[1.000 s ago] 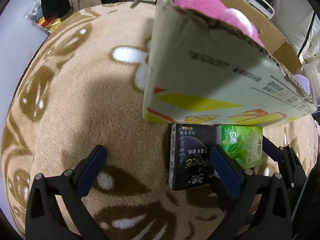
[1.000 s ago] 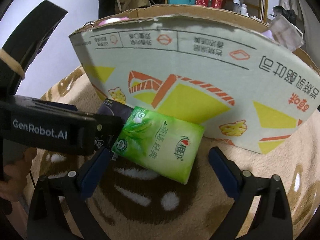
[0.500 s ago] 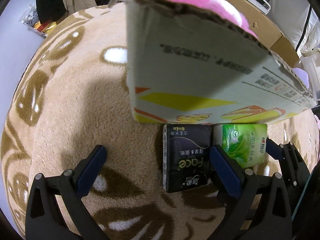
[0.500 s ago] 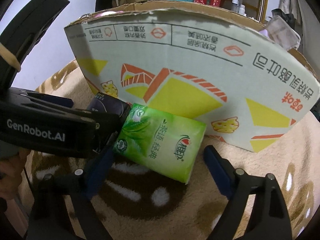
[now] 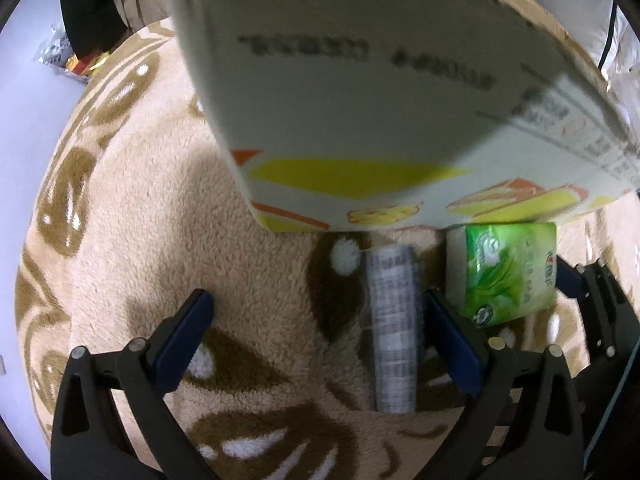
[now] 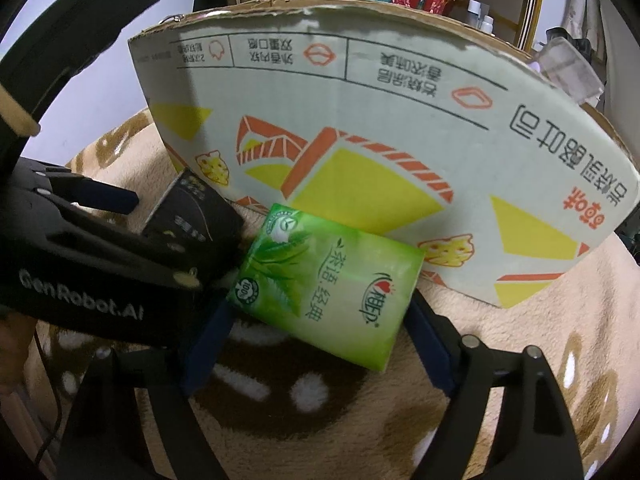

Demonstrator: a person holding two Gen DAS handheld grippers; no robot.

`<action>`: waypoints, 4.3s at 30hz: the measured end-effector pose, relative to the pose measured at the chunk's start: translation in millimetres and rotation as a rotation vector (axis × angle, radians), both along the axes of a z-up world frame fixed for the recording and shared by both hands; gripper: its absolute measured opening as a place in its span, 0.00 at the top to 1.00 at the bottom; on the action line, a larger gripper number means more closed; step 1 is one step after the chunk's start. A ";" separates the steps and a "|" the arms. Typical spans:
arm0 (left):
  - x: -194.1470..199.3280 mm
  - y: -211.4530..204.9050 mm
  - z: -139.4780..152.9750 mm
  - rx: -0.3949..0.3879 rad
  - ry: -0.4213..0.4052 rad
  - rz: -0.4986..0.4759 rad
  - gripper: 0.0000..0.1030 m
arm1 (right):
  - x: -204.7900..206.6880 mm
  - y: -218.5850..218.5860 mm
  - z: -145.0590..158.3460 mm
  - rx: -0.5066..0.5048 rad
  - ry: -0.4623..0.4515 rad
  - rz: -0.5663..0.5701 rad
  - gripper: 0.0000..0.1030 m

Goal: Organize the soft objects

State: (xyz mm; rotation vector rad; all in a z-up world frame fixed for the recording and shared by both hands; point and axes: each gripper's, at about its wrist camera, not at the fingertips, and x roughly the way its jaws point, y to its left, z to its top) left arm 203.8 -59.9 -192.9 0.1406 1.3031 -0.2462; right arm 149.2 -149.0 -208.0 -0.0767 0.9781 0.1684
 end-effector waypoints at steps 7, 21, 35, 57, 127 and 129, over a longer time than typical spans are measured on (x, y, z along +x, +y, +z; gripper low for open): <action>-6.0 -3.3 3.0 0.021 -0.011 -0.004 0.15 | -1.3 -4.1 1.9 0.001 0.005 -0.011 0.15; -28.7 20.0 22.2 -0.044 -0.065 -0.018 0.82 | -8.0 -15.4 14.1 0.051 0.023 -0.055 0.18; -80.5 27.9 82.4 -0.091 -0.267 -0.022 0.82 | -56.3 -40.1 82.5 0.087 -0.144 -0.129 0.18; -109.5 26.1 244.9 -0.155 -0.823 -0.039 0.82 | -67.1 -63.7 227.8 0.122 -0.477 -0.117 0.18; -69.6 34.8 199.5 -0.078 -0.744 0.069 0.07 | -27.8 -119.4 182.7 0.226 -0.383 -0.183 0.00; -77.2 36.0 202.9 -0.065 -0.749 0.067 0.03 | -37.6 -117.4 190.2 0.220 -0.402 -0.187 0.00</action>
